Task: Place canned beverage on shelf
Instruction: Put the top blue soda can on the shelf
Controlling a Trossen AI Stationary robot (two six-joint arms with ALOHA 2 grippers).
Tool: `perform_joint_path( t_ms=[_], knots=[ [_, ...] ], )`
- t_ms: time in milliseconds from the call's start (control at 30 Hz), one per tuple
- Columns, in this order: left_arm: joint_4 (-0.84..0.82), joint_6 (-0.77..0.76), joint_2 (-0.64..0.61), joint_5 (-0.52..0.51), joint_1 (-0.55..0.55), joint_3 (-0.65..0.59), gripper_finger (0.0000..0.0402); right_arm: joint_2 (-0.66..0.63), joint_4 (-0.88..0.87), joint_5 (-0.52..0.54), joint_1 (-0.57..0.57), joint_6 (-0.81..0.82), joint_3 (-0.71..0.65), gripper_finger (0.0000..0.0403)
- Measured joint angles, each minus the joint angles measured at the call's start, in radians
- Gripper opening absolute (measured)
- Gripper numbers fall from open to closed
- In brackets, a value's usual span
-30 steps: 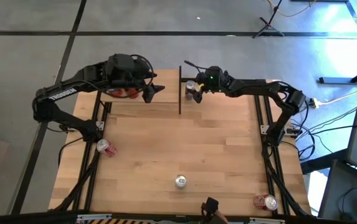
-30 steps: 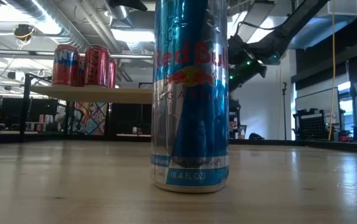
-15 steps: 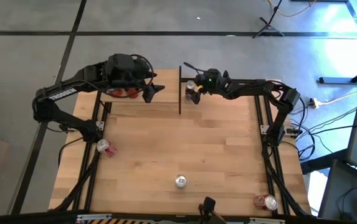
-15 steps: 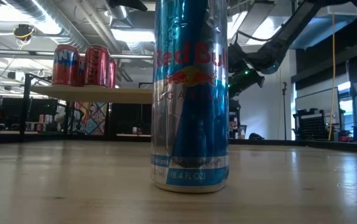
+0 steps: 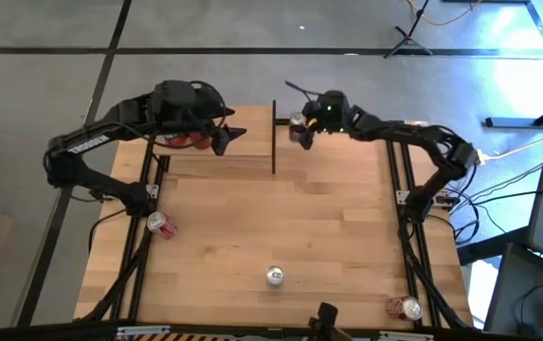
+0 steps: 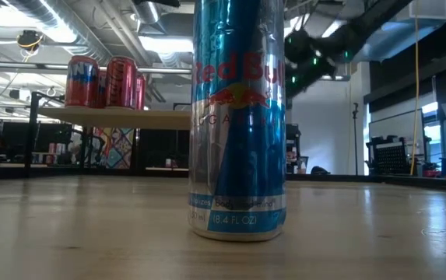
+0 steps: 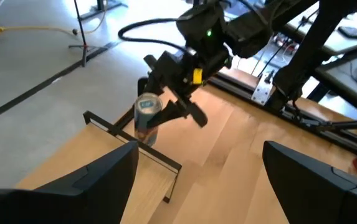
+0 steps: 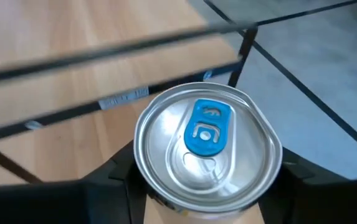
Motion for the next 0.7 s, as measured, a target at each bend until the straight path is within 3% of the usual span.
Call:
perform_joint_path(
  t_ms=[267, 467, 700],
  knots=[
    [-0.004, 0.013, -0.071, 0.0, 0.0, 0.0, 0.0331, -0.057, -0.39, -0.002, 0.002, -0.041, 0.321, 0.0206],
    [0.0, 0.06, -0.114, -0.005, 0.0, 0.001, 0.0331, 0.019, -0.399, 0.011, 0.058, -0.04, 0.536, 0.0209],
    [-0.005, 0.079, -0.144, -0.012, 0.001, 0.001, 0.0331, 0.206, -0.413, 0.03, 0.121, -0.009, 0.773, 0.0211]
  ],
)
